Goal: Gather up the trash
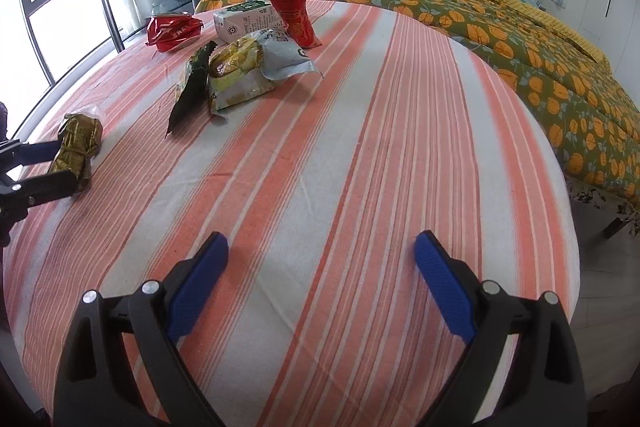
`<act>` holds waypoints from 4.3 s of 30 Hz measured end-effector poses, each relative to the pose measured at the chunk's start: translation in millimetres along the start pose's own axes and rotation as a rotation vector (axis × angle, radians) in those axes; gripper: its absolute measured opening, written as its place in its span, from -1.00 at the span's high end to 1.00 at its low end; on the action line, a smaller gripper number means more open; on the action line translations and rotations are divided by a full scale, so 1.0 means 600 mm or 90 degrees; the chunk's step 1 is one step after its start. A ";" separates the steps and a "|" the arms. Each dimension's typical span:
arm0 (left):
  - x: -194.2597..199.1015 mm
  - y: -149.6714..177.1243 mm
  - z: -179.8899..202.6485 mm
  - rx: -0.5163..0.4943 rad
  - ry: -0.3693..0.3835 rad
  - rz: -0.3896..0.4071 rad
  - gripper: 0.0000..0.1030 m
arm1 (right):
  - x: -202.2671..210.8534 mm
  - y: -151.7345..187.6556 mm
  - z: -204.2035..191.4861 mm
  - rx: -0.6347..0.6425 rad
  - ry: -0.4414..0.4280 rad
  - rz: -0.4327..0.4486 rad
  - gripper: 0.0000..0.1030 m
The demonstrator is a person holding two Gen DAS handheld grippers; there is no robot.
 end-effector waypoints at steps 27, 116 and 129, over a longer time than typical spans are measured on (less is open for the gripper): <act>-0.041 0.023 -0.064 0.055 -0.110 -0.026 -0.90 | -0.109 -0.201 -0.068 0.001 -0.130 -0.017 -0.02; 0.048 0.002 0.267 -0.076 0.108 0.017 0.29 | 0.204 0.082 0.252 -0.221 -0.186 -0.008 0.24; -0.018 0.013 0.686 -0.211 0.284 -0.058 0.28 | 0.170 0.204 0.507 -0.249 0.074 -0.015 0.24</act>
Point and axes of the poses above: each gripper's, at about its wrist camera, not at the fingertips, and x roughly against the way its jaws point, z to its right, y to its underside, the point moved 9 cm from there along -x, roughly the way its jaws point, and after that the axes turned 6 degrees about -x, right-handed, at the moved point
